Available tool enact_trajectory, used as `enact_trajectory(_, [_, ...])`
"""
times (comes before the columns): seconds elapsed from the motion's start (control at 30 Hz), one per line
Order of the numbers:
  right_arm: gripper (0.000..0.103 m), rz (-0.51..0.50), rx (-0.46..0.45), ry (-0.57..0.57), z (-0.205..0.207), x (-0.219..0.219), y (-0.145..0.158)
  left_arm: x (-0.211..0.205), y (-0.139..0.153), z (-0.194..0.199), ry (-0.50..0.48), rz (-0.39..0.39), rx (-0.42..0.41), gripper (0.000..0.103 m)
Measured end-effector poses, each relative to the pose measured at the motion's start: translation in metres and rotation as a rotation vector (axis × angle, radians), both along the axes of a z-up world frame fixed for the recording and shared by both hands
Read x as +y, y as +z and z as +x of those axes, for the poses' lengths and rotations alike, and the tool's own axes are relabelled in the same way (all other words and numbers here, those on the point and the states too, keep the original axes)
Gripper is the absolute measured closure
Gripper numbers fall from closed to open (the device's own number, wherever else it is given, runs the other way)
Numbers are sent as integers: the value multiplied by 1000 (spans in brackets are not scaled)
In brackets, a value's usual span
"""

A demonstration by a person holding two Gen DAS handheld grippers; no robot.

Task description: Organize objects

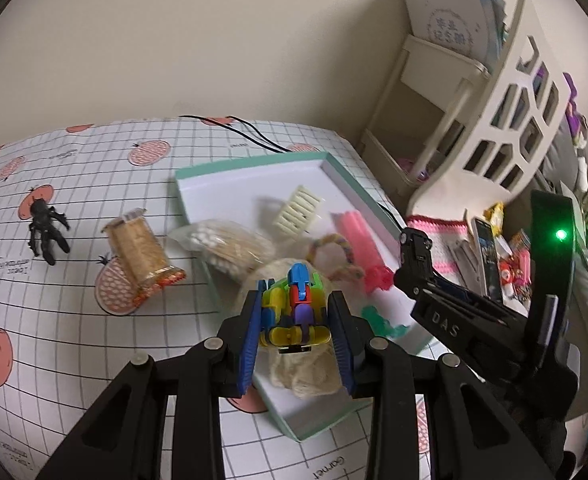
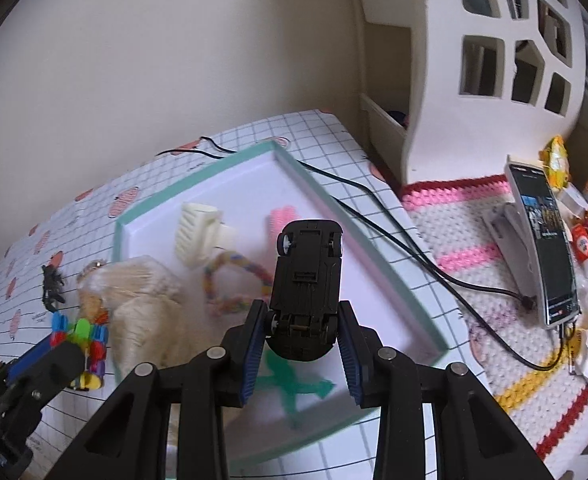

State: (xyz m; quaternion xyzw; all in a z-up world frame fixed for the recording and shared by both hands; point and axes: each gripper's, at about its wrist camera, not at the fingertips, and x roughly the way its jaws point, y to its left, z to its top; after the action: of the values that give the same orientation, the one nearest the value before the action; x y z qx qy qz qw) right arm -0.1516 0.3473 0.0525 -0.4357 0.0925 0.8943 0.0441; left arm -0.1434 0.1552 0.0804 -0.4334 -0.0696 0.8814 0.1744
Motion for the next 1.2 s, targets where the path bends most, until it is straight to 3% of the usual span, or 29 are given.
enact_trajectory(0.43, [66, 47, -117, 3, -6, 7, -24, 28, -28, 5, -97, -51, -103, 68])
enact_trajectory(0.7, [66, 55, -153, 9, -5, 5, -32, 35, -39, 8, -124, -91, -149, 68])
enact_trajectory(1.0, [65, 75, -154, 13, -5, 2, -33, 33, -42, 6, -117, -85, -166, 68])
enact_trajectory(1.1, [62, 74, -145, 12, -5, 2, -32, 33, -39, 6, -119, -75, -155, 67])
enact_trajectory(1.2, [51, 75, -128, 11, -5, 2, -29, 33, -35, 7, -119, -69, -139, 62])
